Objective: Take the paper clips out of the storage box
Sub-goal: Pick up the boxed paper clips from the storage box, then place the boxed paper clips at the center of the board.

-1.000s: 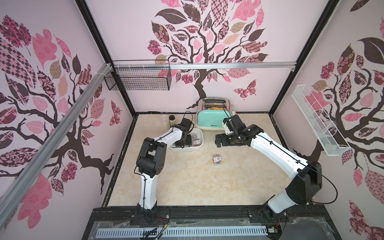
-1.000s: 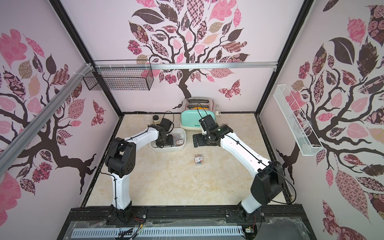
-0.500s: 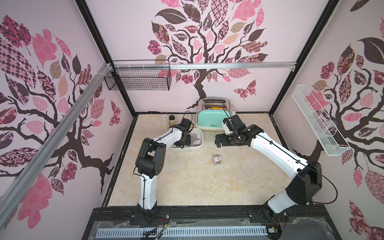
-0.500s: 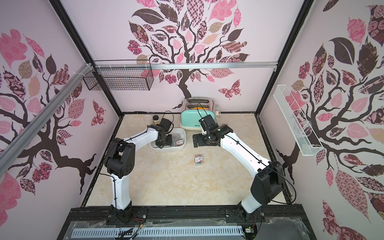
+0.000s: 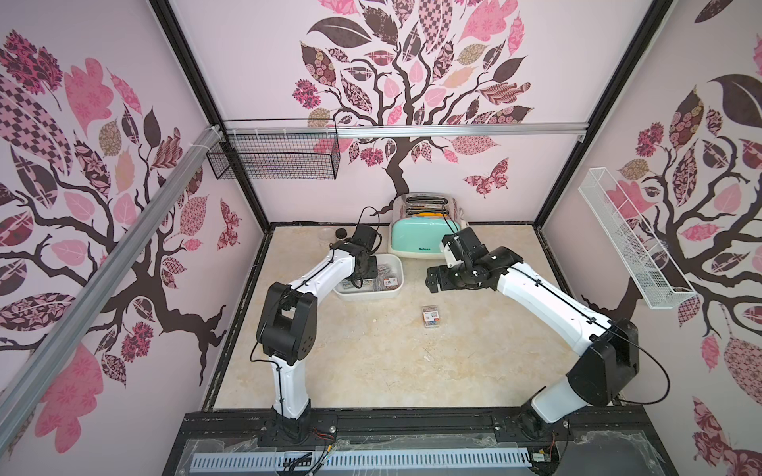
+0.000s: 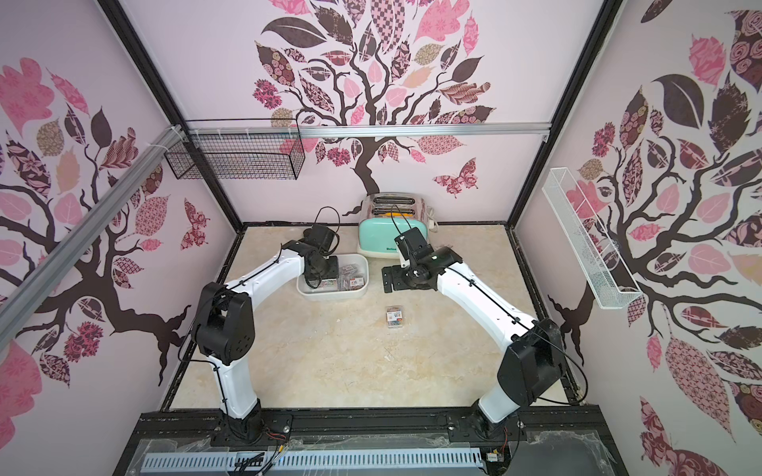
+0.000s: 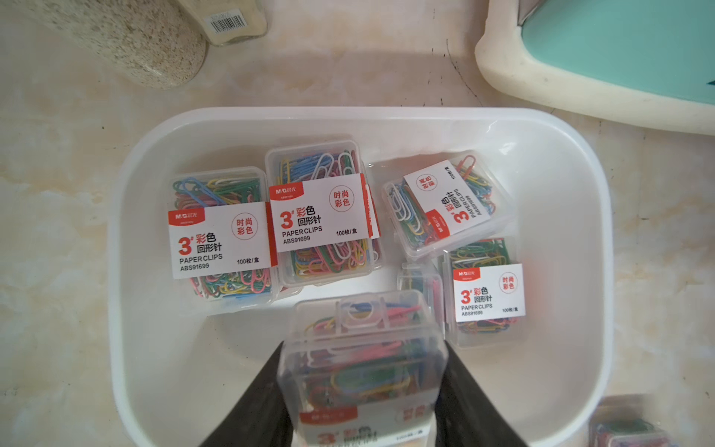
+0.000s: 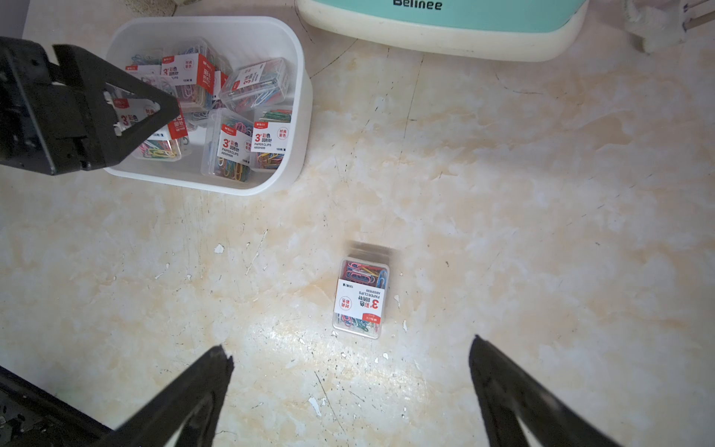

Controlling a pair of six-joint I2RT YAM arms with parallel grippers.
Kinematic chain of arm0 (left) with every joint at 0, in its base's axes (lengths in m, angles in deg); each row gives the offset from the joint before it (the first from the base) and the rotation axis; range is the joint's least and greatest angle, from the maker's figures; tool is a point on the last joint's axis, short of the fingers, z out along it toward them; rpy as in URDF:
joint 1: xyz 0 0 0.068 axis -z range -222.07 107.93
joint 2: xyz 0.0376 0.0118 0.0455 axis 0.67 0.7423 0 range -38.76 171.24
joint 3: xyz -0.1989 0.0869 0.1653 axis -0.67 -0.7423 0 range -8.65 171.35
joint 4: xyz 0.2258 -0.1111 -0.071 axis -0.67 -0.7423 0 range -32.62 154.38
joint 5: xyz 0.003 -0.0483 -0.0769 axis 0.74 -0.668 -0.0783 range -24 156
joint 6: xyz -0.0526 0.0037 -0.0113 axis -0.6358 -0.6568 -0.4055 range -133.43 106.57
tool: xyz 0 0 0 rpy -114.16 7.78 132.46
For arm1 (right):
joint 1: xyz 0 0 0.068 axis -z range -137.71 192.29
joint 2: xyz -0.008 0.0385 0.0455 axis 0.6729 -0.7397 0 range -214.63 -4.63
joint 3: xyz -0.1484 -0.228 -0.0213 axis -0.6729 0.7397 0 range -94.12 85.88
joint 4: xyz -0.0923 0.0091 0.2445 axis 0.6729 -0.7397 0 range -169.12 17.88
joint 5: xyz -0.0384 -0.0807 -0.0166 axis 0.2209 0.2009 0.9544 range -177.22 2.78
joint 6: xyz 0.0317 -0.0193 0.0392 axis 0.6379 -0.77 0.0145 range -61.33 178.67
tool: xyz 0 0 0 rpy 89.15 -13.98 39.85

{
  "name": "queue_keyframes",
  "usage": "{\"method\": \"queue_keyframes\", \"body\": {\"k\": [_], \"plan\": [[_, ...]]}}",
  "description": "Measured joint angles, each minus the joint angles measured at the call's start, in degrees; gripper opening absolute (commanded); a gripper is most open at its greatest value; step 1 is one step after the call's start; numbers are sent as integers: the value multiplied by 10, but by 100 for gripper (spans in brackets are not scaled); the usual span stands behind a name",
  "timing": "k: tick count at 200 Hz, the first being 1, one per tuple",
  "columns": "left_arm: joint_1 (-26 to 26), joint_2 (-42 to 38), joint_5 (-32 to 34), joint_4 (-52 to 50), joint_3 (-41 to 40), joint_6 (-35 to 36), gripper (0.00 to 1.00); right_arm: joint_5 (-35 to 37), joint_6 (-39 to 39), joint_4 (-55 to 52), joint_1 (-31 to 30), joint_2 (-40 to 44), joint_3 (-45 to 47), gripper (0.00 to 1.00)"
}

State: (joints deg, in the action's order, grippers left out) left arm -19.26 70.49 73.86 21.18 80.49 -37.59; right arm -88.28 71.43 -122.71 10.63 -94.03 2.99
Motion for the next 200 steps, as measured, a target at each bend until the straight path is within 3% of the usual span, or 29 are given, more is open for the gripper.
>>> {"method": "queue_keyframes", "body": {"k": [62, 106, 147, 200], "plan": [[41, -94, -11, -45, -10, -18, 22, 1, 0, 0, 0, 1, 0, 99], [110, -133, -20, -66, -44, -60, 22, 5, 3, -1, 0, 8, 31, 99], [159, -136, -41, -68, -105, -111, 21, 14, 14, -4, 2, 28, 56, 99], [189, -87, -66, -34, -112, -154, 21, 17, 26, -2, 9, 64, 90, 99]]}}
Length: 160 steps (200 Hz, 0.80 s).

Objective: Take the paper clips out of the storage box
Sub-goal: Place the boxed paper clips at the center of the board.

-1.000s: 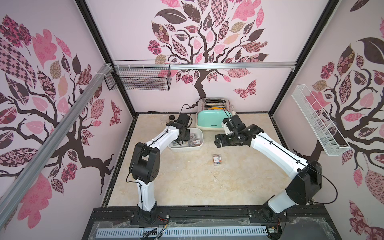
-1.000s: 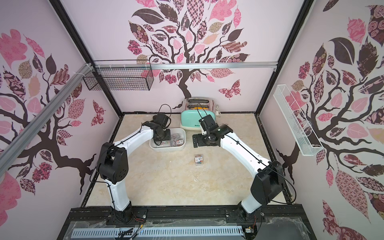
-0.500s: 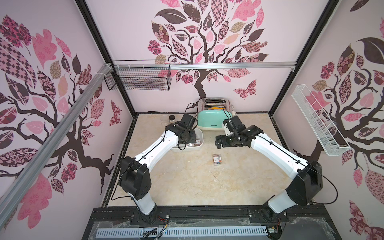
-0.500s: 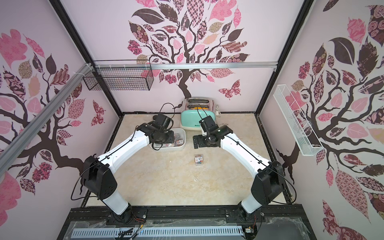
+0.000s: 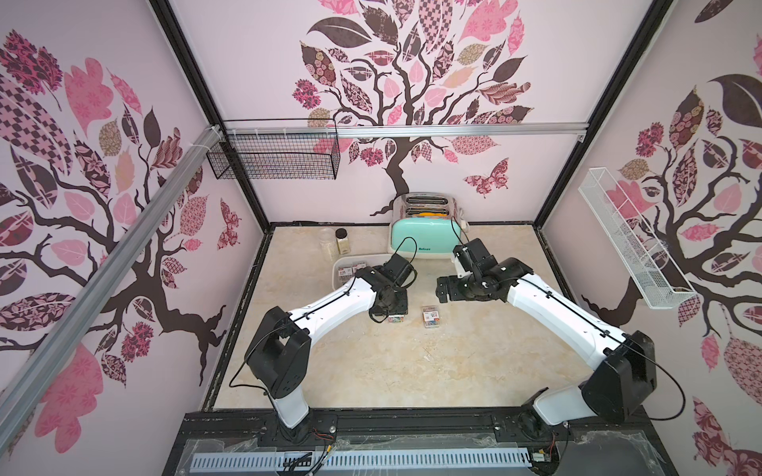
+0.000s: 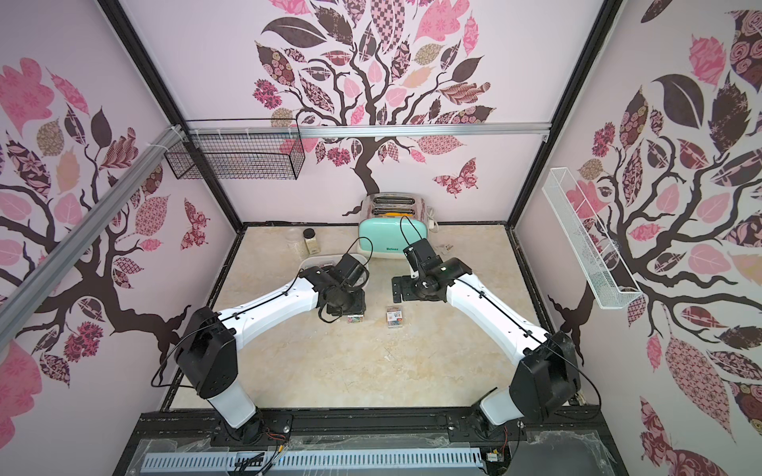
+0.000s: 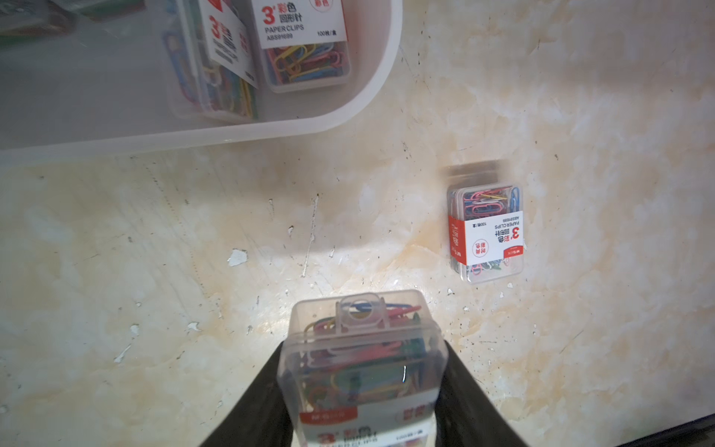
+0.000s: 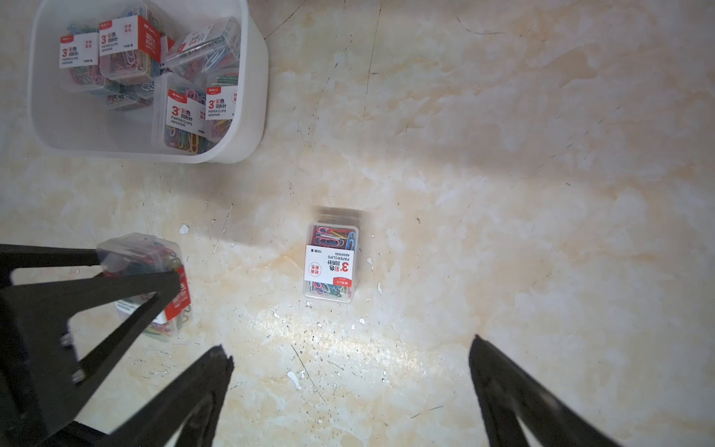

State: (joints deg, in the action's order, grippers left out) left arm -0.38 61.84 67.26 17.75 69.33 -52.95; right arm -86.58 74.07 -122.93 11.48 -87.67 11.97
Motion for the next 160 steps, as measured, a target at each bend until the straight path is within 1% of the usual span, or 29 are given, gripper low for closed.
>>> {"method": "queue_keyframes", "body": {"k": [51, 82, 120, 160], "plan": [[3, 80, -11, 28, 7, -17, 21, 0, 2, -2, 2, 19, 28, 99], [3, 114, -16, 34, 42, -21, 22, 0, 2, -1, 4, 24, 28, 99], [4, 136, -20, 46, 62, -22, 24, 0, 1, -1, 8, 26, 28, 99], [4, 145, -28, 46, 63, -23, 27, 0, 0, 0, 11, 27, 31, 99]]}}
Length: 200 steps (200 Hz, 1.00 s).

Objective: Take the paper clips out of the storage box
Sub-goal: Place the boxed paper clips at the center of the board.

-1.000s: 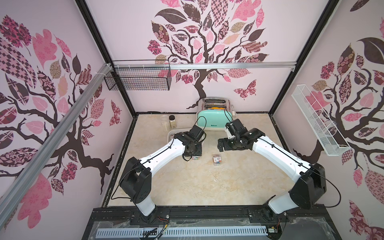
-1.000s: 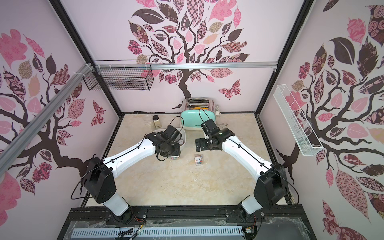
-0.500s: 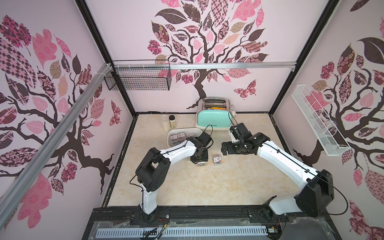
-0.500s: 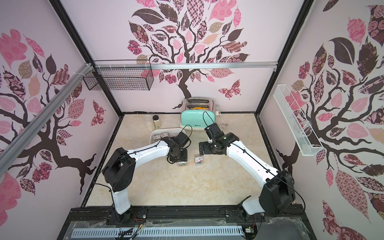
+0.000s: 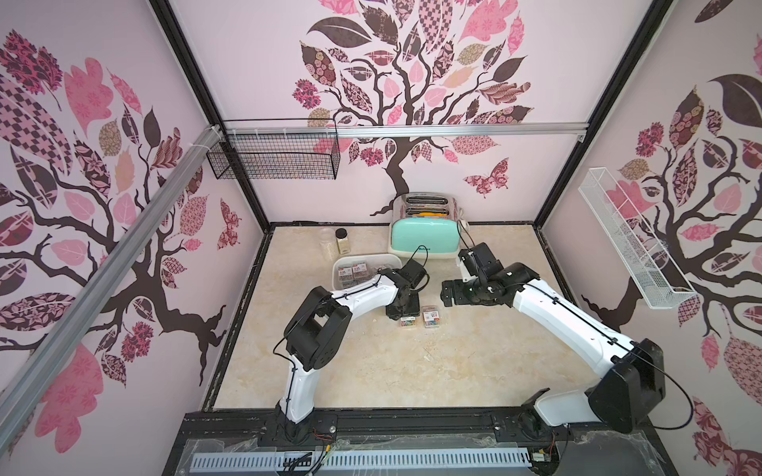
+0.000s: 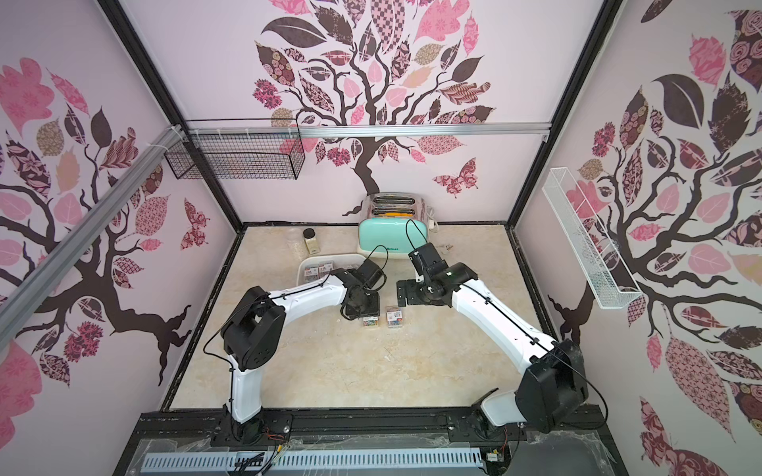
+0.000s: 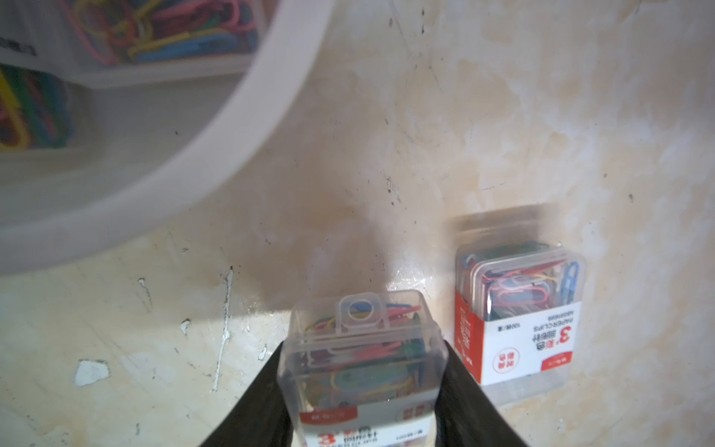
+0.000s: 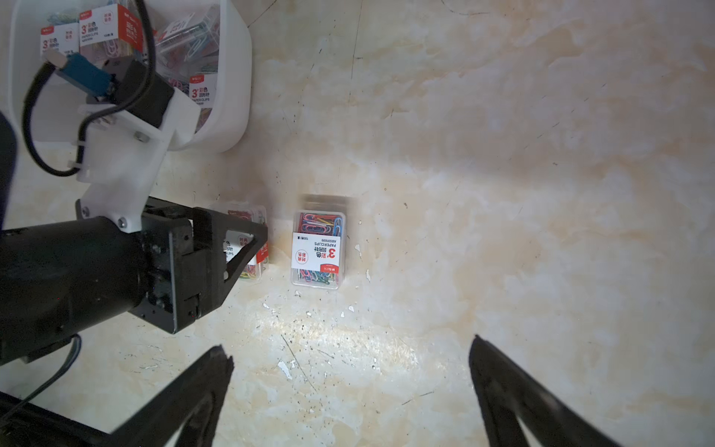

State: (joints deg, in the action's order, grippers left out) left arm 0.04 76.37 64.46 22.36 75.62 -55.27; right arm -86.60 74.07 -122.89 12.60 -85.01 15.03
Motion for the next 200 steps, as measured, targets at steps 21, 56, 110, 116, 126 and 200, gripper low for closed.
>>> {"method": "queue_keyframes", "body": {"k": [21, 56, 110, 116, 126, 200], "plan": [[2, 2, -2, 0, 2, 0, 29, 0, 0, 1, 0, 0, 3, 99], [7, 19, -7, 4, 11, 1, 33, 0, 0, 2, 1, 0, 5, 99], [7, 25, -9, 4, 21, 3, 37, 0, 0, 3, 3, 0, 5, 99], [7, 26, -9, 3, 22, 3, 37, 0, 0, 2, 4, 0, 5, 99], [7, 27, -9, 4, 24, 5, 39, 0, 0, 3, 4, 0, 5, 99], [7, 28, -10, 4, 24, 11, 53, -3, 0, 3, 4, 0, 5, 99]]}}
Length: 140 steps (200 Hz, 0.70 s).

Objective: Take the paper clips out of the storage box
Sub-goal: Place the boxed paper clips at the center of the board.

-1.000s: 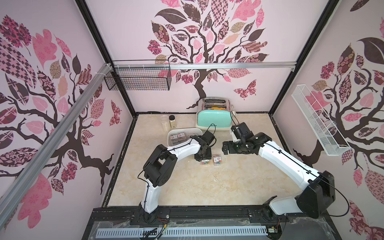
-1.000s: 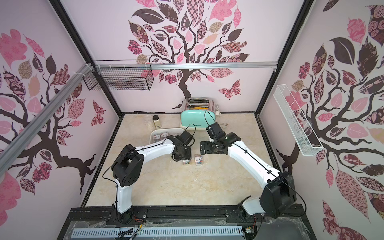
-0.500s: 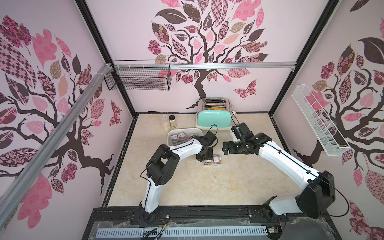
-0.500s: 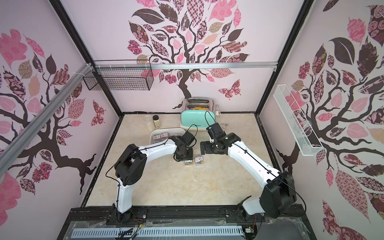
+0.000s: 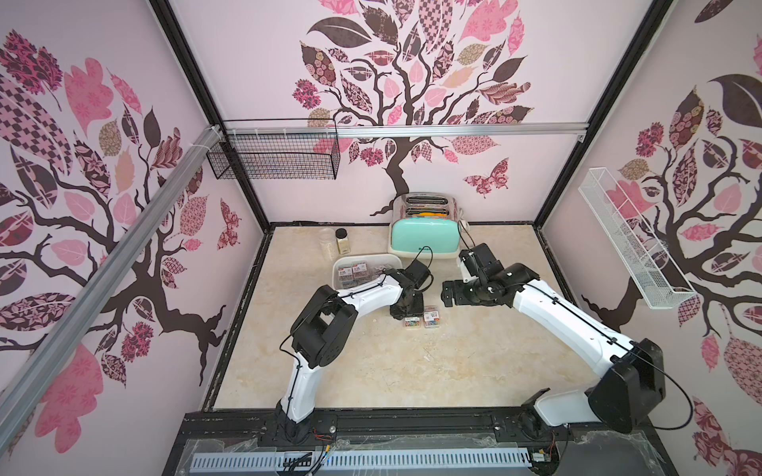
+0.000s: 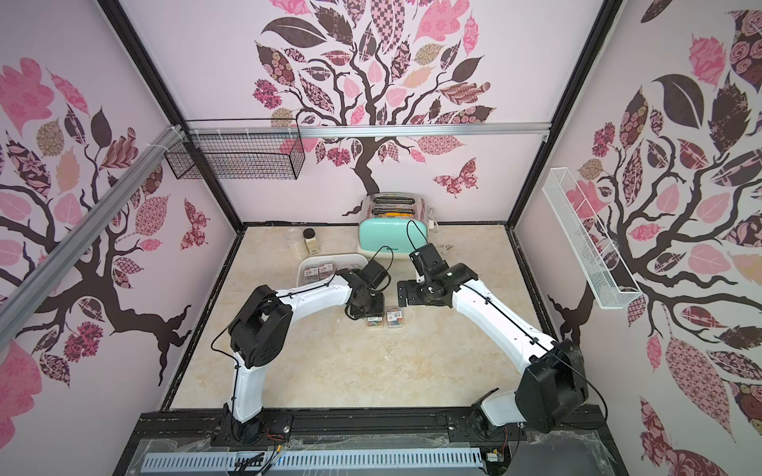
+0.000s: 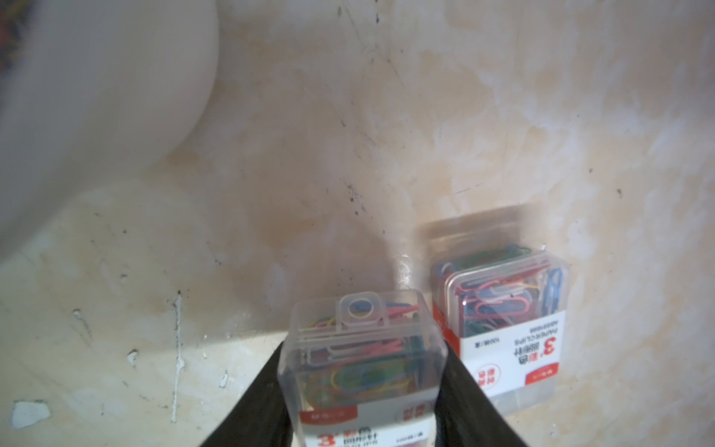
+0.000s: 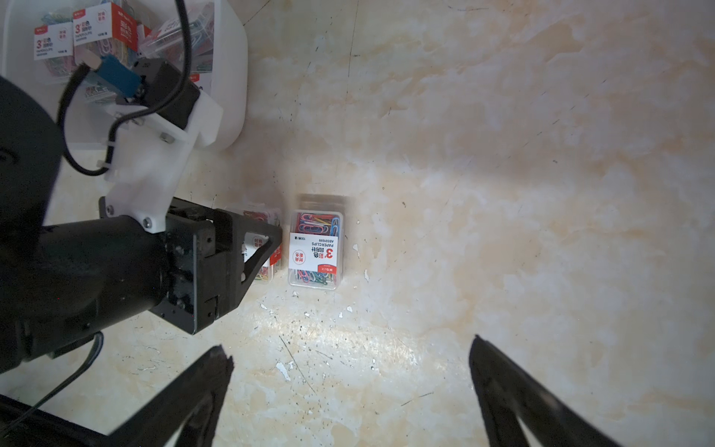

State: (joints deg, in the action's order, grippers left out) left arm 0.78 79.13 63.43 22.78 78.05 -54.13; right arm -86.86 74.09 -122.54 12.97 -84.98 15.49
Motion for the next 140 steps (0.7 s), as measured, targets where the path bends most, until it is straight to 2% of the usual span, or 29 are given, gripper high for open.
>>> {"method": "queue_keyframes", "body": {"k": [74, 140], "plan": [[0, 0, 10, 0, 0, 4, 65, -3, 0, 6, 0, 0, 0, 99], [0, -32, 26, 0, -7, 5, 65, -8, 0, 7, 0, 0, 0, 99]]}}
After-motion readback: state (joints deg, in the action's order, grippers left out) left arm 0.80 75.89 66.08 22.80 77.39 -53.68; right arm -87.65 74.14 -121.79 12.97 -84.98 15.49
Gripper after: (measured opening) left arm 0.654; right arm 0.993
